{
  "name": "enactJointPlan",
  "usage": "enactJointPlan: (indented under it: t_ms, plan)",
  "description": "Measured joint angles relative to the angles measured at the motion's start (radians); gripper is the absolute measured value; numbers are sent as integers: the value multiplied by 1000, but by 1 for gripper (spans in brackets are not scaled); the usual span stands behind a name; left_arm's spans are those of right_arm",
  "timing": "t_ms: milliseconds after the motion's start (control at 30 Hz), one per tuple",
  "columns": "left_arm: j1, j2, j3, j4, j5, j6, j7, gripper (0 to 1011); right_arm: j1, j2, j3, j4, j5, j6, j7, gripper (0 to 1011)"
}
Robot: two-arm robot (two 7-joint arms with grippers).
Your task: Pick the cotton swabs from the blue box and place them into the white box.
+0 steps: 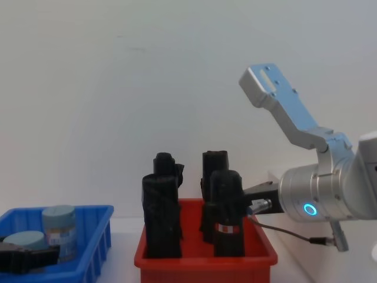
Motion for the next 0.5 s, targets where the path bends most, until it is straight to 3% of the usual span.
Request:
enactJointPlan:
  t_ms: [400, 500]
  plan:
    - [0, -3, -4, 4, 5, -2, -5, 1003, 0, 0, 0, 0, 0, 0, 0, 358]
    - [1, -3, -4, 3, 5, -3, -5, 958, 0, 0, 0, 0, 0, 0, 0, 358]
